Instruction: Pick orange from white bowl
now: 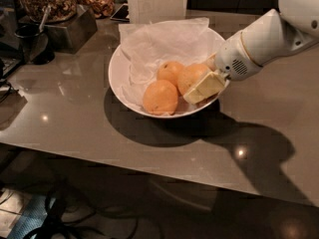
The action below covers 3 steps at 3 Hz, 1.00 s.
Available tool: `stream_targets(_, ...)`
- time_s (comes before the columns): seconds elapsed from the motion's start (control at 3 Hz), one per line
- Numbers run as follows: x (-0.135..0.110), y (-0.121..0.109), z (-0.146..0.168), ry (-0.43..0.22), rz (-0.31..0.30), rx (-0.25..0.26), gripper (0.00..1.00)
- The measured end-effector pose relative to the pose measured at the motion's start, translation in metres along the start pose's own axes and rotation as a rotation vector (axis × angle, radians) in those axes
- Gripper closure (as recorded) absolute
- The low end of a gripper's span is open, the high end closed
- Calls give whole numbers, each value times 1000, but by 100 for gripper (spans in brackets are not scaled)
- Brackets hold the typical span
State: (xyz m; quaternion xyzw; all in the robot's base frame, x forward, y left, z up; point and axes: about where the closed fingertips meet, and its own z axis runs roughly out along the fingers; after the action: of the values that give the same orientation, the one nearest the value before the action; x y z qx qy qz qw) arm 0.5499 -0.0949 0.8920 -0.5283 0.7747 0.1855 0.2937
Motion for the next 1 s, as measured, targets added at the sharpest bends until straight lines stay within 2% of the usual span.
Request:
stream_targets(0.33, -14, 1, -25, -51, -41, 66, 99)
stream_targets(0.67, -32, 9, -64, -148, -101, 94, 100)
stream_targets(1.0, -33, 27, -96, -250, -118, 65, 100)
